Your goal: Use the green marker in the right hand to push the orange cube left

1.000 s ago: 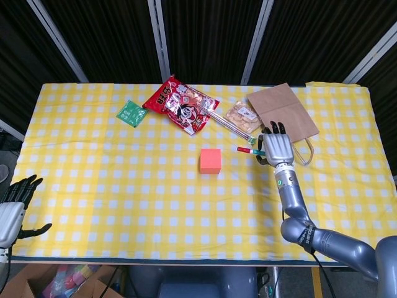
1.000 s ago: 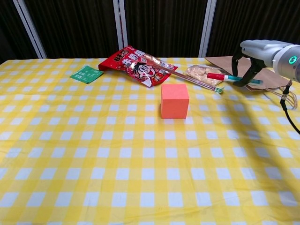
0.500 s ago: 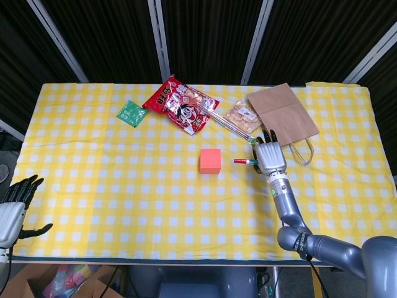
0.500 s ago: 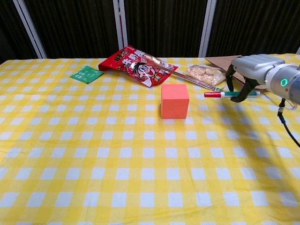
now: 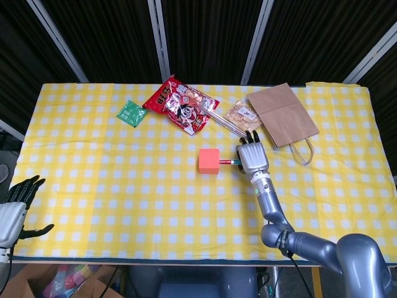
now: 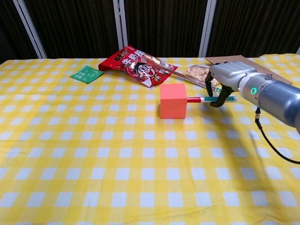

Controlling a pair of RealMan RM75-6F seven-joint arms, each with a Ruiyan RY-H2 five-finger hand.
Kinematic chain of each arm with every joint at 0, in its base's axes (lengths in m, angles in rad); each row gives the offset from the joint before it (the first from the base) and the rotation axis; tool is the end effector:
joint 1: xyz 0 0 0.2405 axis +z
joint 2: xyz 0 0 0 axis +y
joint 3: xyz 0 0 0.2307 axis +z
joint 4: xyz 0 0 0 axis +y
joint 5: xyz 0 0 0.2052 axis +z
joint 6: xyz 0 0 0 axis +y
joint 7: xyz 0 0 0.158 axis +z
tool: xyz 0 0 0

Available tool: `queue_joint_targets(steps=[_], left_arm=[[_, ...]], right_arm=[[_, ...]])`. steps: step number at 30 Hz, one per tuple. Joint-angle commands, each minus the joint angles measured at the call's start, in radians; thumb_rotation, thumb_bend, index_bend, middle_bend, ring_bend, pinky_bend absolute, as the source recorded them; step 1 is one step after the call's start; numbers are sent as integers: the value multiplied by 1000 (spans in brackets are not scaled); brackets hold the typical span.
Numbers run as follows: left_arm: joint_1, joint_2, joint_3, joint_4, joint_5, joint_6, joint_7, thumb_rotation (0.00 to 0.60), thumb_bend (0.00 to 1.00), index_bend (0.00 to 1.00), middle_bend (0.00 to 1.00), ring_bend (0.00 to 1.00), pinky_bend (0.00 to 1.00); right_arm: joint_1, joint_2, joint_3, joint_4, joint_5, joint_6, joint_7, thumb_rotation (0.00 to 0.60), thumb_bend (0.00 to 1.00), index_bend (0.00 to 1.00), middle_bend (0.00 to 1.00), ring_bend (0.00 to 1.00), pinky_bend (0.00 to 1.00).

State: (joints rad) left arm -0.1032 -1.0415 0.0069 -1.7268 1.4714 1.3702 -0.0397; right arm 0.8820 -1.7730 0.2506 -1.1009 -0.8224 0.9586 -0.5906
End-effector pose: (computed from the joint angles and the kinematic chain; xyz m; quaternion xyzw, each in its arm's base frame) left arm -0.2830 0.1826 0.1413 -0.6052 -0.4601 -0.3580 0.5421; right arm -0.1375 -0.3988 -0.0381 0.7094 -0.3512 0.2937 0.5358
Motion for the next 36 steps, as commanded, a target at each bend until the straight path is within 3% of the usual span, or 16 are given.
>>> queue_joint_targets(steps=[1, 9, 29, 36], left_arm=[[-1, 2, 1, -1, -2, -3, -2, 600, 0, 0, 0, 0, 0], [-1, 6, 2, -6, 4, 0, -7, 600, 0, 0, 0, 0, 0], [1, 8, 5, -9, 12, 6, -11, 600, 0, 0, 0, 0, 0], [2, 7, 4, -8, 9, 10, -13, 600, 0, 0, 0, 0, 0]], right_arm=[[16, -19, 12, 3, -11, 1, -1, 600, 474, 646, 263, 18, 0], [40, -41, 37, -33, -11, 9, -21, 600, 475, 646, 264, 22, 0], [8, -7, 19, -22, 7, 50, -103, 600, 475, 646, 265, 22, 0], [36, -76, 16, 51, -13, 57, -134, 600, 475, 646, 264, 22, 0]])
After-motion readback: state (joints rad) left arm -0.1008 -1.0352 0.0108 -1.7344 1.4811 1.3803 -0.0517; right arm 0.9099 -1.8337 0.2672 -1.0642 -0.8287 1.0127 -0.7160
